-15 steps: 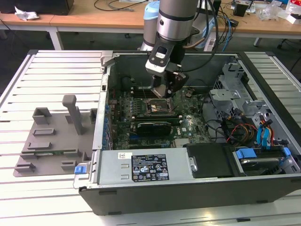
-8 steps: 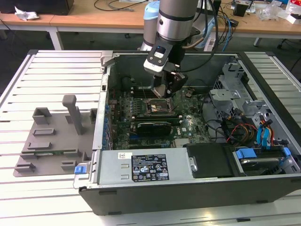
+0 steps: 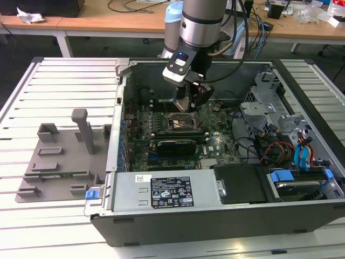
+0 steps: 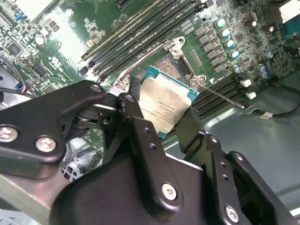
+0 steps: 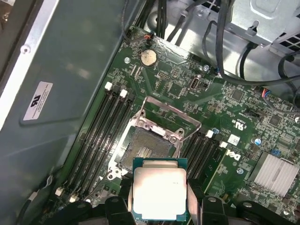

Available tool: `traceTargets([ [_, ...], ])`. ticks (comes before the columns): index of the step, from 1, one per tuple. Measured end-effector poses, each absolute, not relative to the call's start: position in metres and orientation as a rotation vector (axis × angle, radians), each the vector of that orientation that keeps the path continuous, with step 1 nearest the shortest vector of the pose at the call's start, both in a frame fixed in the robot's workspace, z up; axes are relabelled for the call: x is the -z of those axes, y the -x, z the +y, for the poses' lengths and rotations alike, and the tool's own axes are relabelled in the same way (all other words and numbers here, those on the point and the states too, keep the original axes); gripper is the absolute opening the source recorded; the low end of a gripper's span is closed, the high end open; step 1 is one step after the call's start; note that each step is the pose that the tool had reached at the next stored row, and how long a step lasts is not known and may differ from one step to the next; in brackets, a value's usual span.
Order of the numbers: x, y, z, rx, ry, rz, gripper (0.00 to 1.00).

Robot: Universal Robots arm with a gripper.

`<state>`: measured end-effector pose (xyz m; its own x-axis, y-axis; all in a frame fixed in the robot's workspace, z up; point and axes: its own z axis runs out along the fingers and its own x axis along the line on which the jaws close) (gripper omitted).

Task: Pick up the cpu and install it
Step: 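Place the cpu into insertion slot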

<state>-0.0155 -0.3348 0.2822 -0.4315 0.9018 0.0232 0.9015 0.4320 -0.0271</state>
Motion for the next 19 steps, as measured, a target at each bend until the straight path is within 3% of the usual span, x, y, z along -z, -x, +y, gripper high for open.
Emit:
traceTargets([
  [19, -0.2820, 0.0155, -0.3348, -0.012, 1.846, -2.499, 0.55],
])
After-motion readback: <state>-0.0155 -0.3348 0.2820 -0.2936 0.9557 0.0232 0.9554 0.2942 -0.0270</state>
